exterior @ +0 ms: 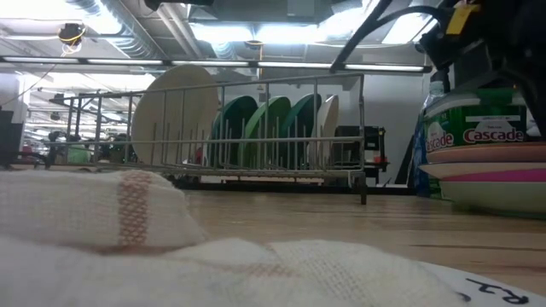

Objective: Sort dishes
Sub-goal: Put the brown plate in the dish rack

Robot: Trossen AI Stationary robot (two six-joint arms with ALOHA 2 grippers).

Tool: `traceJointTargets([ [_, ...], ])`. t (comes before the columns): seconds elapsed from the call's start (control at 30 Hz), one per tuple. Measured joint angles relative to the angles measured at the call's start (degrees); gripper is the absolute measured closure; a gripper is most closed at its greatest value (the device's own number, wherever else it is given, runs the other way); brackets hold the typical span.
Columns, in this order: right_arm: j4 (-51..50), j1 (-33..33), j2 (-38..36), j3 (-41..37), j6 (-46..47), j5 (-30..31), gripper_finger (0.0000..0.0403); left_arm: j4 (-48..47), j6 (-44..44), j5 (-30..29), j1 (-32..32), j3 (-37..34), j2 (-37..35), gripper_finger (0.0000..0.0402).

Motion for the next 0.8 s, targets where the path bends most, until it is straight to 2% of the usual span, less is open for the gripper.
traceJointTargets([
  [0.4, -0.71, -0.03, 0.0, 0.0, 1.21, 2.11, 0.0286, 0.02, 0.14, 0.0, 0.0, -0.02, 0.0, 0.0235],
  [0.57, -0.5, -0.03, -0.02, 0.0, 1.21, 2.52, 0.0286, 0.02, 2.82, -0.02, 0.0, -0.02, 0.01, 0.0235],
  [0.8, 2.68, -0.05, -0.02, 0.0, 1.21, 2.54, 0.0286, -0.02, 3.28, -0.02, 0.0, -0.02, 0.0, 0.0235],
])
